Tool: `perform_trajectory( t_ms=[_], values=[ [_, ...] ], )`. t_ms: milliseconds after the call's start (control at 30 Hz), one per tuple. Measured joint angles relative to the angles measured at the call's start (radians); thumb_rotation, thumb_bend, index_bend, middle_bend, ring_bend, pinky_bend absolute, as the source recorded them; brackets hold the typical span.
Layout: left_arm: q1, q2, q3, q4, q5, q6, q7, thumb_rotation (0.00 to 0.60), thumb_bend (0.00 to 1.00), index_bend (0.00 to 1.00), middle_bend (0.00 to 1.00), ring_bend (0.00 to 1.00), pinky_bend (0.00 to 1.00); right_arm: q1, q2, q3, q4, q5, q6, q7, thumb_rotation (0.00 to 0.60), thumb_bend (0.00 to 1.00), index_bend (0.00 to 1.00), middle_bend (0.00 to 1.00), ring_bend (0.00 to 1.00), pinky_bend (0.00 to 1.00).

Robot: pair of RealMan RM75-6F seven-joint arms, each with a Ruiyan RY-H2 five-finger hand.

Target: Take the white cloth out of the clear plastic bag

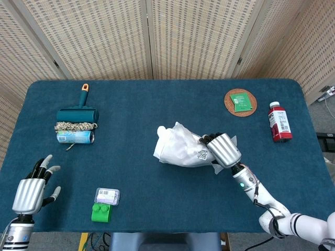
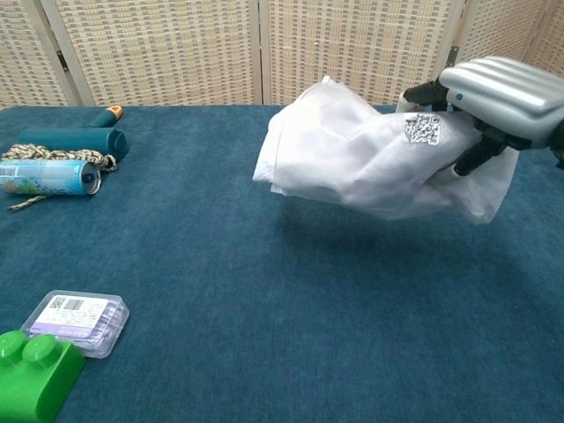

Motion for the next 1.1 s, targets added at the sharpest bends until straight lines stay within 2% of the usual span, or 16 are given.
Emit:
perform_trajectory(
  t_ms=[267, 467, 933, 1100],
  values=[
    [-0.066, 0.018, -0.049, -0.080, 0.007, -0.037, 0.005, 0.600, 0.32, 0.27, 0.07, 0.08, 0.35, -0.012, -0.063, -0.008, 0.190, -0.134, 0.197, 0.141, 0.600, 0.58, 0.55, 0.62, 0.59, 0.71],
    [-0.119, 0.009, -0.095, -0.122, 0.008, -0.056, 0.005, 0.600, 0.32, 0.27, 0.07, 0.08, 0.35, -0.016, -0.118, -0.006, 0.291, -0.181, 0.293, 0.223, 0.600, 0.59, 0.55, 0.62, 0.59, 0.71],
    [-0.200, -0.057, -0.160, -0.142, 0.041, -0.038, -0.075, 0.600, 0.32, 0.26, 0.07, 0.08, 0.35, -0.005, -0.160, 0.000, 0.327, -0.203, 0.347, 0.266, 0.600, 0.59, 0.55, 0.62, 0.59, 0.71],
    [-0.235, -0.067, -0.177, -0.158, 0.062, -0.042, -0.108, 0.600, 0.26, 0.26, 0.04, 0.07, 0.35, 0.010, -0.174, 0.006, 0.326, -0.207, 0.350, 0.268, 0.600, 0.59, 0.55, 0.62, 0.59, 0.71]
  ],
)
